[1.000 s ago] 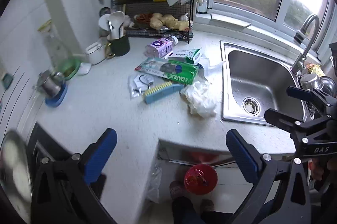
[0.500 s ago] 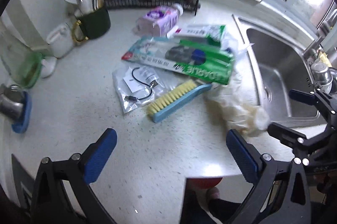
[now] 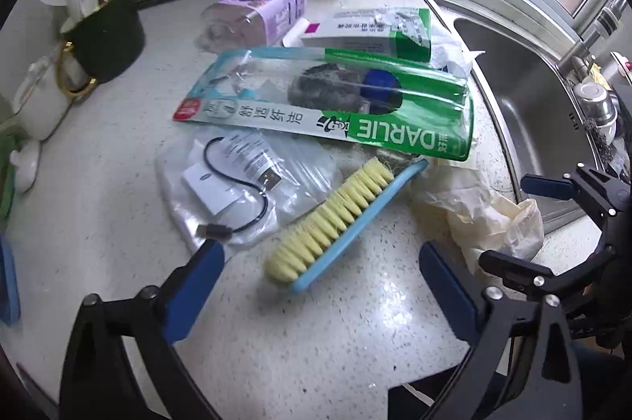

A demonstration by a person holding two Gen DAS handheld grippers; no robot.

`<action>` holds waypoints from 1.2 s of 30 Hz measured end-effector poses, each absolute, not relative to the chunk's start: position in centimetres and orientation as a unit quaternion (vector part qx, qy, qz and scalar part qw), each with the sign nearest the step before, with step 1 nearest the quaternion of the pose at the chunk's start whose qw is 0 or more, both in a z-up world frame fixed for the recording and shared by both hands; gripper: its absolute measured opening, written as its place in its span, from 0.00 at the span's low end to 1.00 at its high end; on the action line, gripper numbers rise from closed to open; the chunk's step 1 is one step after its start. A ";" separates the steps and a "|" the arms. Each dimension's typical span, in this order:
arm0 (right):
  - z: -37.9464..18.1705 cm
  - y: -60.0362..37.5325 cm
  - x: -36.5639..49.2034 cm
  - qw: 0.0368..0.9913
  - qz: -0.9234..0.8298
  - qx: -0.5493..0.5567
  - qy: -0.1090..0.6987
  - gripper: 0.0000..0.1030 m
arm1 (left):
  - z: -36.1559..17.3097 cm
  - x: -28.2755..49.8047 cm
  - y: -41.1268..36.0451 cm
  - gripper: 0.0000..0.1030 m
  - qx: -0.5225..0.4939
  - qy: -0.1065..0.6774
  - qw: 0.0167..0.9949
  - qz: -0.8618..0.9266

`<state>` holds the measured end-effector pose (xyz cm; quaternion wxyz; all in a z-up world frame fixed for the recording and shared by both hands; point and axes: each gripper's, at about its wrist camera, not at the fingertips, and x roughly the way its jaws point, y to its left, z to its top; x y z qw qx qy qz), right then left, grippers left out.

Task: Collect trash
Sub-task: 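Grasp the white gloves with the right tool while the left tool grasps the blue scrub brush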

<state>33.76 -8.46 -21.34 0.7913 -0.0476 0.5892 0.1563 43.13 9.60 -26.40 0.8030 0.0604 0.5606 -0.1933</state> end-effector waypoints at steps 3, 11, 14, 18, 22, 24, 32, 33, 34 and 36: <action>-21.9 -8.4 34.1 0.788 0.155 -0.044 0.594 0.87 | -27.0 44.0 9.6 0.80 0.066 0.561 0.802 -0.196; -22.4 -8.4 34.4 0.785 0.154 -0.040 0.598 0.76 | -28.1 44.5 8.1 0.70 0.084 0.568 0.786 -0.227; -22.3 -8.5 34.3 0.790 0.149 -0.047 0.593 0.60 | -28.5 44.1 7.3 0.66 0.094 0.570 0.785 -0.222; -22.3 -8.4 34.6 0.789 0.152 -0.029 0.595 0.40 | -28.2 43.3 6.4 0.48 0.078 0.571 0.783 -0.236; -21.8 -9.3 34.4 0.797 0.149 -0.005 0.585 0.32 | -28.0 42.5 5.5 0.31 0.071 0.572 0.784 -0.231; -21.6 -9.4 34.3 0.800 0.142 -0.012 0.583 0.28 | -27.9 42.0 5.3 0.27 0.064 0.575 0.782 -0.233; -20.3 -9.7 33.1 0.808 0.147 -0.016 0.570 0.16 | -27.5 40.2 4.3 0.23 0.034 0.588 0.780 -0.211; -20.1 -9.9 32.9 0.810 0.145 -0.017 0.568 0.15 | -27.4 40.0 4.1 0.23 0.034 0.587 0.781 -0.210; -19.9 -10.1 32.7 0.812 0.140 -0.020 0.566 0.13 | -27.1 39.5 3.8 0.22 0.037 0.586 0.783 -0.208; -19.5 -10.5 32.4 0.815 0.141 -0.014 0.562 0.12 | -26.6 39.1 3.7 0.22 0.036 0.581 0.787 -0.205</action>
